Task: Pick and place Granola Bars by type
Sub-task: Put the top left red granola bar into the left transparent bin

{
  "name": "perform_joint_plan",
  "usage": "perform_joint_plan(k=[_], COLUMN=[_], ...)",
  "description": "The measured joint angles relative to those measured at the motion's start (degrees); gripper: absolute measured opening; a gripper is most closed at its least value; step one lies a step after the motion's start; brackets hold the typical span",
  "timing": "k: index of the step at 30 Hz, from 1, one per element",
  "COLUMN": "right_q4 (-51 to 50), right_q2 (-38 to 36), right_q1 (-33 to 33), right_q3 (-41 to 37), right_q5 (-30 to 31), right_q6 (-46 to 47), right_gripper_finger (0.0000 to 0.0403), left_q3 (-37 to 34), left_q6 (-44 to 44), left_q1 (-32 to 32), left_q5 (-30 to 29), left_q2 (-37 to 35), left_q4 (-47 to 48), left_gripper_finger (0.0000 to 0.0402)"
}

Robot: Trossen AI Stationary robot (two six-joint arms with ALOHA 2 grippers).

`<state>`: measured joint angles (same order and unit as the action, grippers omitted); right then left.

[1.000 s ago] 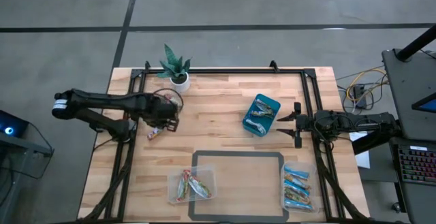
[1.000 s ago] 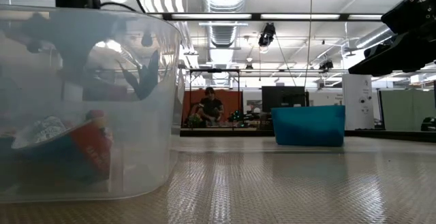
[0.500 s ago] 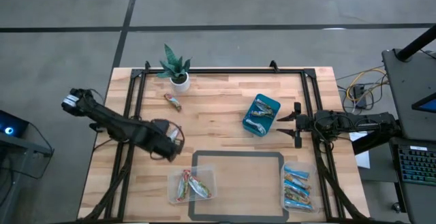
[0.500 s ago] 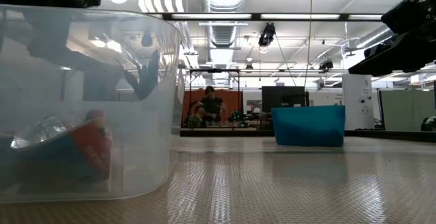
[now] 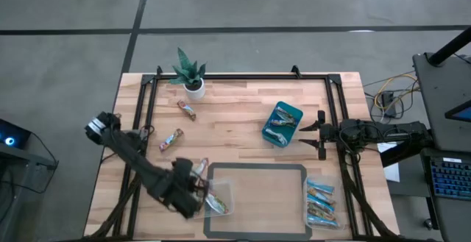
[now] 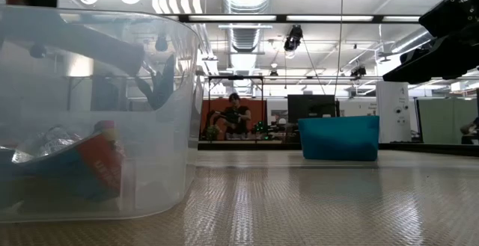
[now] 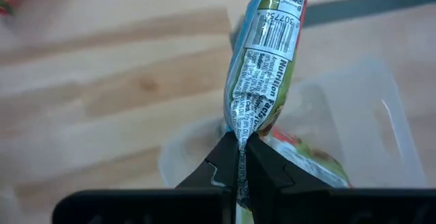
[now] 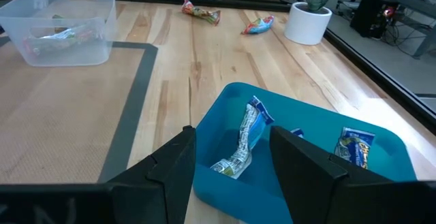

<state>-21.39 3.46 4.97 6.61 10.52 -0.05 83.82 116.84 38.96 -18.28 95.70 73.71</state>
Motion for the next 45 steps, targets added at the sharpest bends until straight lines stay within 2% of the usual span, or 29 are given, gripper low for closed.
perform_joint_plan(k=[9, 25, 35, 45], right_q4=[-0.02, 0.00, -0.02, -0.02], right_q2=[0.00, 0.00, 0.02, 0.02], right_q1=[0.00, -0.02, -0.02, -0.02], right_q3=[0.02, 0.00, 0.00, 0.00], right_q5=[-0.02, 0.00, 0.00, -0.02], right_q6=[0.00, 0.00, 0.00, 0.00], right_gripper_finger=[0.0176, 0.0176, 0.0176, 0.0176], left_q3=[7.25, 15.72, 17.41, 17.33], left_q6=[9.01, 19.14, 19.51, 18.22], left_q1=[5.50, 5.90, 3.22, 1.65], left_q5=[-0.61, -2.76, -3.94, -6.60], left_q2=[8.82, 19.74, 24.90, 25.92], left_q4=[1.85, 0.69, -5.91, -13.01], left_gripper_finger=[0.0000, 0.0000, 0.0000, 0.0000])
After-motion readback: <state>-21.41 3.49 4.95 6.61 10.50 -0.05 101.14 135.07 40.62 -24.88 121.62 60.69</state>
